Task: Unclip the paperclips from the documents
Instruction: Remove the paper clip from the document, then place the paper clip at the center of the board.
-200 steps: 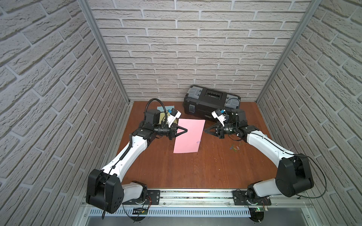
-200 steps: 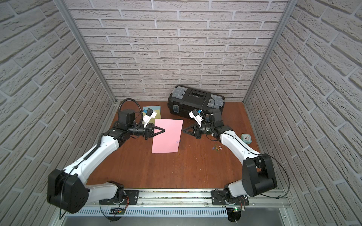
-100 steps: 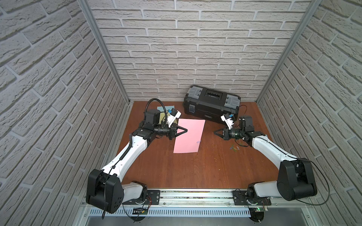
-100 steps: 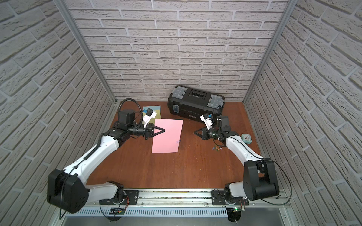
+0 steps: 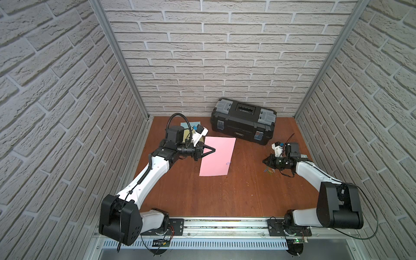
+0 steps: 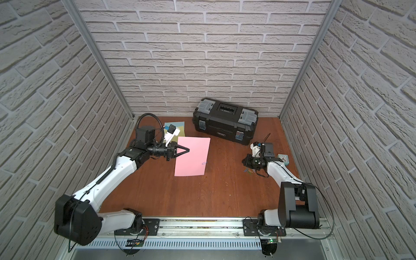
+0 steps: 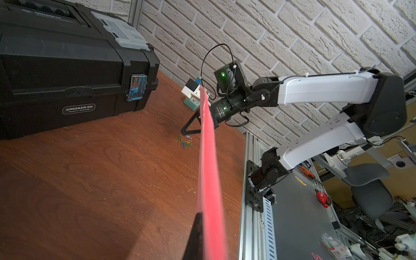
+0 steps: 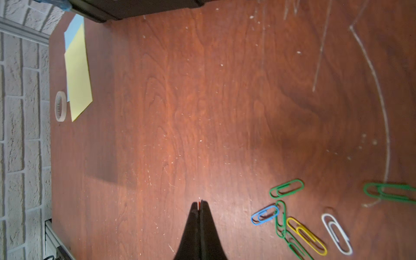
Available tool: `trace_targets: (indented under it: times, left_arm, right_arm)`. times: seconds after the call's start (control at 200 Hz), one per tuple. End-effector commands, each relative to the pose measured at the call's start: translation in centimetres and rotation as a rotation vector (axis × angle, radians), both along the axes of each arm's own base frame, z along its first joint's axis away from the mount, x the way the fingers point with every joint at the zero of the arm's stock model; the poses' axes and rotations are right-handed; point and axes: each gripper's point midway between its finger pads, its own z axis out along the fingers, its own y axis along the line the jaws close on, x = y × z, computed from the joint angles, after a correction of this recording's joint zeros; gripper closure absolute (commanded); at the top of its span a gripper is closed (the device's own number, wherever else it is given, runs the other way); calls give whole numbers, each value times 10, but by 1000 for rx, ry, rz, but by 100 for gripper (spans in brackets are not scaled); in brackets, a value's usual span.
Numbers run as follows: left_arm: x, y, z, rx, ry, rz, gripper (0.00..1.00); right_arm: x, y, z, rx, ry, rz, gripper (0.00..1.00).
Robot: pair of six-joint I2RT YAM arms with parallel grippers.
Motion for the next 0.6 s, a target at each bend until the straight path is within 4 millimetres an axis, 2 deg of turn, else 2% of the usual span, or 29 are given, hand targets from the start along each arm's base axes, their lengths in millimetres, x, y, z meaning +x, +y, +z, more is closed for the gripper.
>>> trace_targets:
  times: [0.0, 0.29, 0.48, 0.595]
  left_arm:
    - [1, 2, 9, -10, -53, 1, 100]
    - [1, 2, 8, -7, -50, 3, 100]
    - [0, 2, 7, -5, -49, 5, 100]
    - [0, 2, 7, -5, -50, 4, 100]
  right_arm:
    - [-4, -11, -14, -31, 61, -54, 97]
    - [-7, -18, -36, -49, 133, -75, 97]
    - [-9, -23, -41, -67, 156, -87, 96]
    - [-11, -25, -42, -80, 168, -89, 92]
